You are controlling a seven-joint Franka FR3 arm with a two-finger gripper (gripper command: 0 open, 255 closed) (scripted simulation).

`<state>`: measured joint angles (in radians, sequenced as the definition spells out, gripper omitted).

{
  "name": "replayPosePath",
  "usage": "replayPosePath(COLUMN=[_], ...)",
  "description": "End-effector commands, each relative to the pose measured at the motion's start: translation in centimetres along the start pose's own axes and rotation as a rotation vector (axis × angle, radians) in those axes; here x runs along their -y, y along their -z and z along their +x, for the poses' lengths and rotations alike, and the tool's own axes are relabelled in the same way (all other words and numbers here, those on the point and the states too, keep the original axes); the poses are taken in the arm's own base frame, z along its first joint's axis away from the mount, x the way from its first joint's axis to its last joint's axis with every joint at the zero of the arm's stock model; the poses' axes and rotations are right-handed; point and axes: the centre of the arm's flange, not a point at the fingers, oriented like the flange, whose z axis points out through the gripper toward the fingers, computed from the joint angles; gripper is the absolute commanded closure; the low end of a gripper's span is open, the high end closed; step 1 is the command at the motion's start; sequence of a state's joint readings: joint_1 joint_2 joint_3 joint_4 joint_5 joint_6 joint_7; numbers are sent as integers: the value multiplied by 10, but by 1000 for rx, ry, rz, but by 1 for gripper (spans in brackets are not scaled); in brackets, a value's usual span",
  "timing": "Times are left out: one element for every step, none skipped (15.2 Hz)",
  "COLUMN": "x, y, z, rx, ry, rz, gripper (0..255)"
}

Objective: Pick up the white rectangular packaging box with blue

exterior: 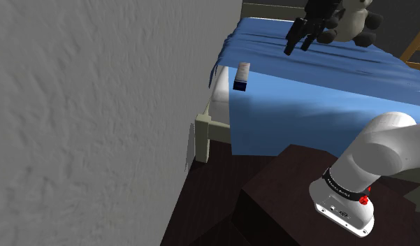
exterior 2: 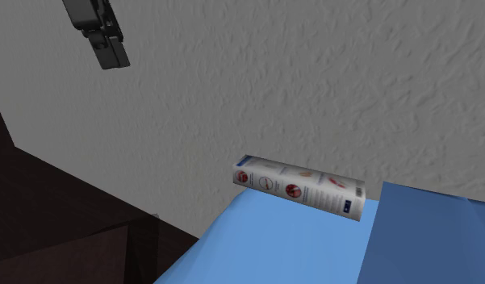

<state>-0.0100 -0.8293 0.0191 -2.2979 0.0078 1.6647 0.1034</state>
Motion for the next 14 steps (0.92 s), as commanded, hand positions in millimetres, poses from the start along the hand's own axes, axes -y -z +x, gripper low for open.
replayPosePath(x=[0,0,1,1,0,0,-1,-3,-4,-6,-8,-10,-13,-16], y=[0,-8,-16,-24,-32,-40,-48,-56,-65,-73,-82,-90,-99,-107], z=[0,12,23,35,47,58,70,81,92,103,114,125,136,147], rx=[0,7,14,21,28,35,42,49,56,63,70,77,84,91], ry=[0,-23,-46,-69,-91,-114,-137,-160,-183,-206,-229,-251,-274,-297], rz=[0,-3,-5,-8,-10,-13,-15,-18,-21,-23,-26,-28,-31,-33], gripper=[0,0,0,0,0,0,0,0,0,0,0,0,0,0])
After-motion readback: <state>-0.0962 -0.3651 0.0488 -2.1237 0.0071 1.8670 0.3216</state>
